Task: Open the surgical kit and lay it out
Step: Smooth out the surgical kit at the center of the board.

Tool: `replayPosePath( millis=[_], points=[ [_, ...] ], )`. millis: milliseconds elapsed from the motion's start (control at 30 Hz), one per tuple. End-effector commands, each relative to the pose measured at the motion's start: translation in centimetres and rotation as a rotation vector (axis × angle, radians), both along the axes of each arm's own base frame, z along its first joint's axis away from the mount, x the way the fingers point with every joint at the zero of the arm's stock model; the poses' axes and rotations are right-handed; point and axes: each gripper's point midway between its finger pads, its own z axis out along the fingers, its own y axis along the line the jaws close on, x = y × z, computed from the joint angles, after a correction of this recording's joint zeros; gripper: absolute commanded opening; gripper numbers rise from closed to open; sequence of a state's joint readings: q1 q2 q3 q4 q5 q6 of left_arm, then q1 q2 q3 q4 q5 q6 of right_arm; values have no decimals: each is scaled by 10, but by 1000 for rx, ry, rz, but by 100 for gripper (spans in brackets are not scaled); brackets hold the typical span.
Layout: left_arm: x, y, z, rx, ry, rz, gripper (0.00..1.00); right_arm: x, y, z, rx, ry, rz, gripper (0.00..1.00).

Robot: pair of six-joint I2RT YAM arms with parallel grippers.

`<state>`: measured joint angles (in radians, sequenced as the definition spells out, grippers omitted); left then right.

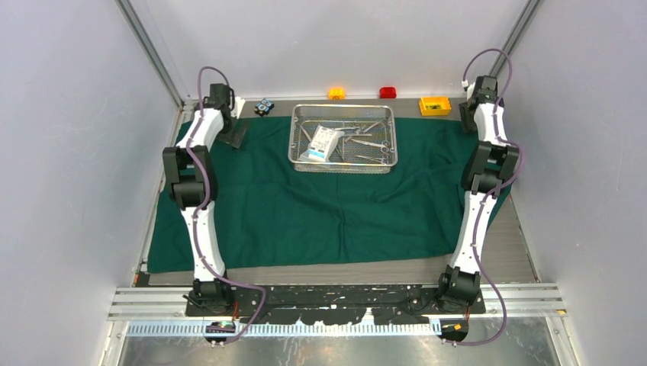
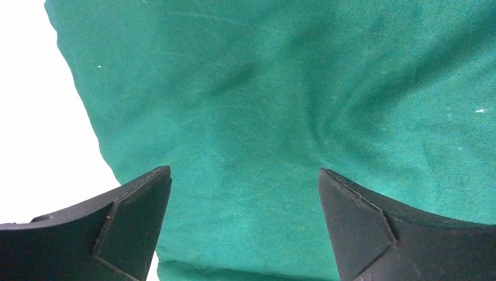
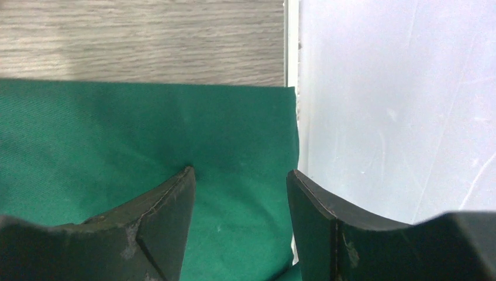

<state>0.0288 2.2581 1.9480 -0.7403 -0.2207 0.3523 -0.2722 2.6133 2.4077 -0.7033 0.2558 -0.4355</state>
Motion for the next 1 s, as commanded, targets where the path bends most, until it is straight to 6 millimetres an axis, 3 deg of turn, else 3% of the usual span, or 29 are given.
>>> replayPosePath(
  millis=[0,333,567,800,967],
  points=[
    [9,12,39,40,-114,7,99,-3,-11,-16,-52,62,1,64],
    [3,27,25,76,-73,32,99,10,-25,-28,-173,100,55,64],
    [-2,27,21,73,-58,42,99,33,-7,-29,-197,48,106,64],
    [-3,22,16,40,-46,58,99,60,14,-5,-232,-46,148,64],
    [-2,23,18,43,-44,60,99,66,12,35,-249,-122,132,64]
  ],
)
